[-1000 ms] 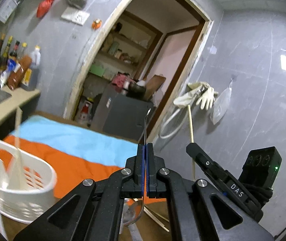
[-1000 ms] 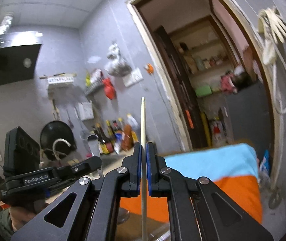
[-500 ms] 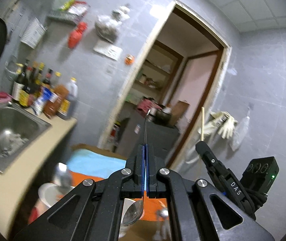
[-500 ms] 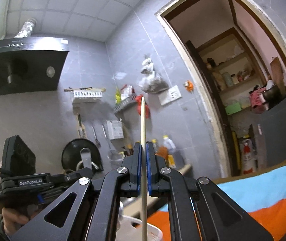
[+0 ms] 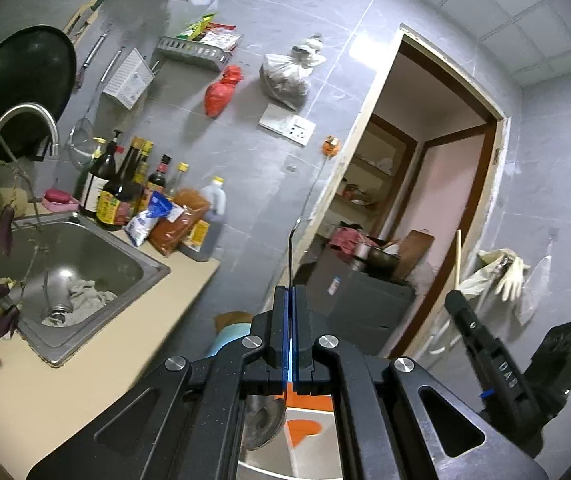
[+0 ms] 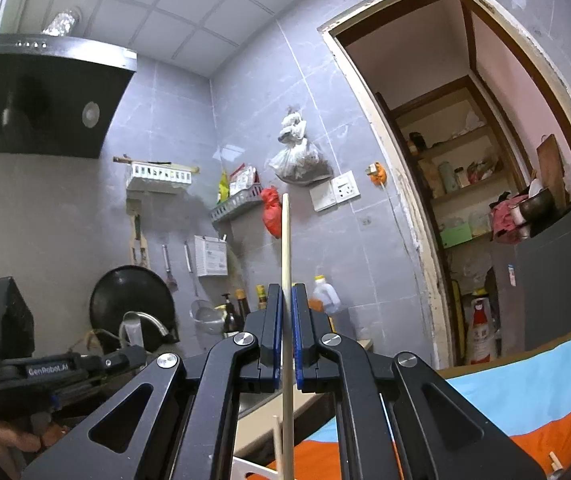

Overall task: Organize utensils
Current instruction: 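Lift the spoon with the left tool while the right tool lifts the chopstick toward the holder, then lower the spoon into the white holder and open the left tool while the right drops the chopstick in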

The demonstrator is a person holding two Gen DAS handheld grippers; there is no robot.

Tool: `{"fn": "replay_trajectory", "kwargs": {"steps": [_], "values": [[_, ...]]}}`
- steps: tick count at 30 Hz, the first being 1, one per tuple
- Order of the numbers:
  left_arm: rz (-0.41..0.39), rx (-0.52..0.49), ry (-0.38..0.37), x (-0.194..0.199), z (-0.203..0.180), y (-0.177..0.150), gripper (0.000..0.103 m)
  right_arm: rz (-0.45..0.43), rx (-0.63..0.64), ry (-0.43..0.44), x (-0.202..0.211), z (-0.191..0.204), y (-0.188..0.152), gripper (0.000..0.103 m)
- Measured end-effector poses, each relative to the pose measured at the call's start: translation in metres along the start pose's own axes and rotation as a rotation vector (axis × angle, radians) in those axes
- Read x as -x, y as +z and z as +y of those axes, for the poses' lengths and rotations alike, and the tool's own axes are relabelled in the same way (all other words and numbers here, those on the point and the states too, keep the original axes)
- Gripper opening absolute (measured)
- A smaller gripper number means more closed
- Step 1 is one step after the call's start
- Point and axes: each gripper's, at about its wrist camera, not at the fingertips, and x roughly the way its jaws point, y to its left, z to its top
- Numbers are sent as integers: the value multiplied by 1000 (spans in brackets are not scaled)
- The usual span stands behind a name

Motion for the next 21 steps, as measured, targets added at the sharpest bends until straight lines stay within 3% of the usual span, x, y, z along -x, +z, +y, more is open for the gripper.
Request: {"fn": "replay_trajectory", "kwargs": {"steps": [8,21], "values": [[-6,-25,3,-7,2,-26,0,29,-2,-54,-11,-6,-18,3],[58,-41,0,-4,2,-43,0,119,34,-38,-9,-4,-42,3]]}}
